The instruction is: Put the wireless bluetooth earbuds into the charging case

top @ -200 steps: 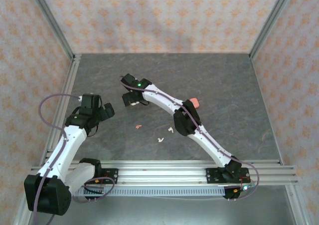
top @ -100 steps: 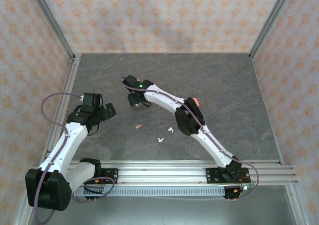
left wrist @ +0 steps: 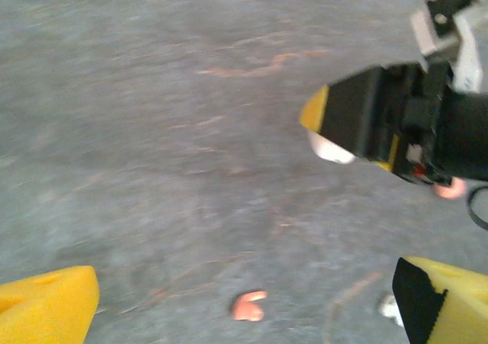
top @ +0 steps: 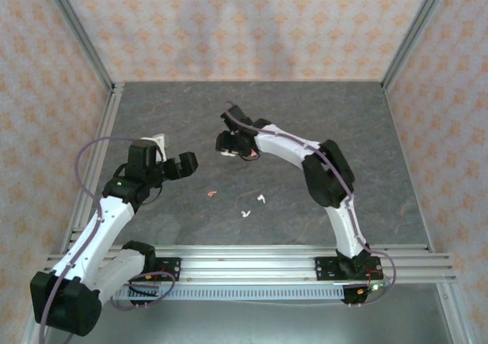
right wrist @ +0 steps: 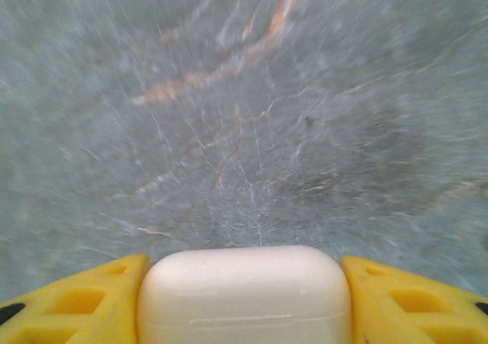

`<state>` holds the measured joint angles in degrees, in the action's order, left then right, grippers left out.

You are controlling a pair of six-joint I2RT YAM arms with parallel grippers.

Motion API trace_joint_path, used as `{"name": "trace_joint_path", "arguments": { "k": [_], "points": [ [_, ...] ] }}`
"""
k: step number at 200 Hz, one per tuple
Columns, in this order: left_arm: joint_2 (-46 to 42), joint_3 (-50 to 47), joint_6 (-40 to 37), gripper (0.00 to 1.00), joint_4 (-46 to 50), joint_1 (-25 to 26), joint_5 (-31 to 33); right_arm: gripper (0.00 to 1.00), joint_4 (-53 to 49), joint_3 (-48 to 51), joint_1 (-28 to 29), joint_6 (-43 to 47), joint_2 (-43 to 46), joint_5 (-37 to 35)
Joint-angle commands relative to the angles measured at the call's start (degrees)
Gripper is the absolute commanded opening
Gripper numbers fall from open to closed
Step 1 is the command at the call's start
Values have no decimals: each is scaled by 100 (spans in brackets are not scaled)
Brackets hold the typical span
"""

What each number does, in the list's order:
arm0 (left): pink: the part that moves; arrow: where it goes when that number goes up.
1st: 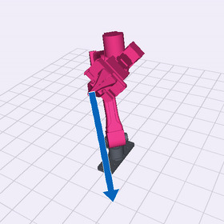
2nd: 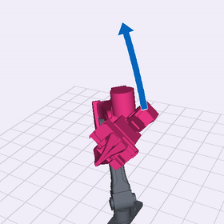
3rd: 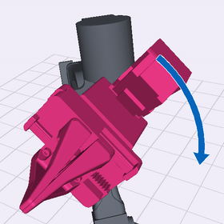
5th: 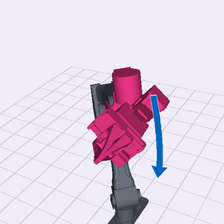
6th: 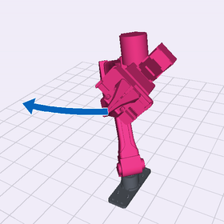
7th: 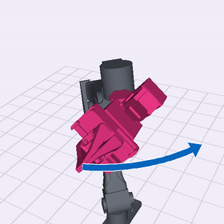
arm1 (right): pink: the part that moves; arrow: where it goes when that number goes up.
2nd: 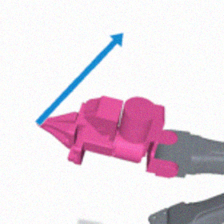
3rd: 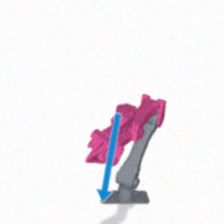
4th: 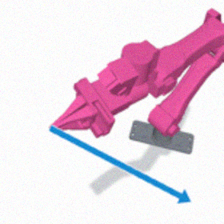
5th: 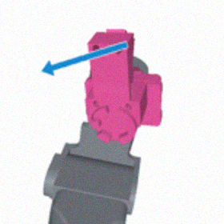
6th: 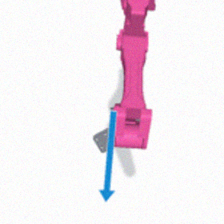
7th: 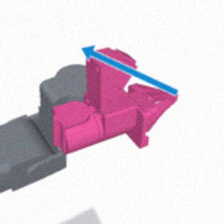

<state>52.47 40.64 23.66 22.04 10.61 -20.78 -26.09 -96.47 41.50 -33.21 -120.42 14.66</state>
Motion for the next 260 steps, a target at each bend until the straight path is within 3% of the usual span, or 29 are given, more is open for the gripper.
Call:
{"name": "trace_joint_path", "arguments": {
  "k": [1,39,77,109,135,182,223,260],
  "points": [
    [107,-3,172,100,-985,114,-602,59,1178,521,-10,-767,1032,-24],
    [106,-120,262,97,-2440,656,-683,60,1716,1087,-49,-1291,1998,-58],
    [493,-62,548,80,-3752,916,-869,60,1950,1406,-69,-1820,2744,21],
    [1249,708,336,80,-3684,1255,-1173,60,1910,1609,-71,-1838,3120,-33],
    [1555,909,324,79,-4000,1512,-930,60,1968,1690,-71,-1933,3185,64],
    [1969,890,472,63,-4649,1610,-610,60,1834,1653,-79,-1974,3255,289],
    [2088,1020,465,58,-4812,1628,-447,60,1849,1882,-80,-2055,3470,278],
    [2200,1137,537,45,-4937,1632,-416,60,1862,2072,-80,-2084,3648,301]
  ]
}}
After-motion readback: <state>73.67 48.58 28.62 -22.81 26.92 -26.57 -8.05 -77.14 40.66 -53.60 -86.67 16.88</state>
